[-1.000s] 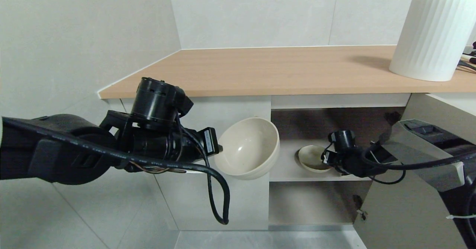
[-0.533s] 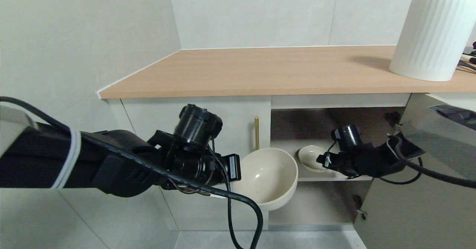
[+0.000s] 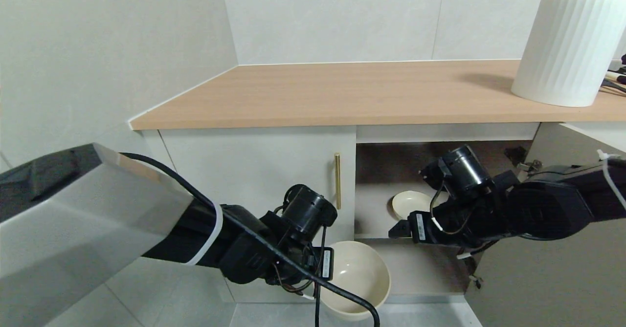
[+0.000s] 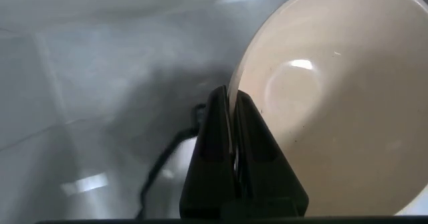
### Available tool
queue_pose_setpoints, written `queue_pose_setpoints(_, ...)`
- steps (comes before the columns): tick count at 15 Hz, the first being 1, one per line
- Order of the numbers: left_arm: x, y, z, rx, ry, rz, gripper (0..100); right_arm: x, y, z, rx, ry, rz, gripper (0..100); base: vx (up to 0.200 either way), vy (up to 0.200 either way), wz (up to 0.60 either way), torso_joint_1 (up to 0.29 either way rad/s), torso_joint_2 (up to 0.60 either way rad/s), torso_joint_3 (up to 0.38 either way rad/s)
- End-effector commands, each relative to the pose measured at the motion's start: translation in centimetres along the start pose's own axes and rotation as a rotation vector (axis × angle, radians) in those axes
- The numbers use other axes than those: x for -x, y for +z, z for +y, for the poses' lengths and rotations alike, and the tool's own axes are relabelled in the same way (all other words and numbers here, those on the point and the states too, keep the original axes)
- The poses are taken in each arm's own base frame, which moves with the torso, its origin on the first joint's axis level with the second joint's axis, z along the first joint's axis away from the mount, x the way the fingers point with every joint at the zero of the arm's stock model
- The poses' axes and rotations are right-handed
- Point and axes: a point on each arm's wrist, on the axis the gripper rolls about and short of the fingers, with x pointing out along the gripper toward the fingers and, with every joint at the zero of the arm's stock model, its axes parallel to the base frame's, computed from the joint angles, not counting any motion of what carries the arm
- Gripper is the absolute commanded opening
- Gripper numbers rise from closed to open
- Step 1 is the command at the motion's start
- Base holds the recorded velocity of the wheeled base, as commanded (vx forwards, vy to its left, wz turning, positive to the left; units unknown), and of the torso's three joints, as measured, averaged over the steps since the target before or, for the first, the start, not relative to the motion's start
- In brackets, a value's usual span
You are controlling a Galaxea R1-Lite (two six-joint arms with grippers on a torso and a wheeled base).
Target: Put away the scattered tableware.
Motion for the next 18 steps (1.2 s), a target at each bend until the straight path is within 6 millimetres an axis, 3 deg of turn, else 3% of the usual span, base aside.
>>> queue_pose_setpoints(1,-1.0,-0.6,-0.2,-0.012,0.016,0.022,0,2.5,-1.0,2.1,0.058,0.070,0.002,100,0.000,0.000,0.00,0.000,0.00,0.000)
queue_pose_setpoints(3,-0.3,-0.3,-0.3,-0.010,0.007,0.003,0,1.4,-3.5,3.2,0.192,0.069,0.094,100,0.000,0.000,0.00,0.000,0.00,0.000)
queue_pose_setpoints(8,1.1,0.0,-0.6,-0.011,-0.013,-0.025,0,-2.6,-5.4,3.8,0.228,0.014,0.195,100,0.000,0.000,0.00,0.000,0.00,0.000)
queue_pose_setpoints(10,0.9,-0.1,-0.5,-0.012,-0.009,-0.019,0,-3.6,-5.6,3.8,0.229,-0.025,0.198,100,0.000,0.000,0.00,0.000,0.00,0.000)
queue_pose_setpoints(18,0.7,-0.1,-0.5,-0.015,-0.007,-0.015,0,-3.6,-4.3,4.2,0.152,-0.037,0.120,100,0.000,0.000,0.00,0.000,0.00,0.000)
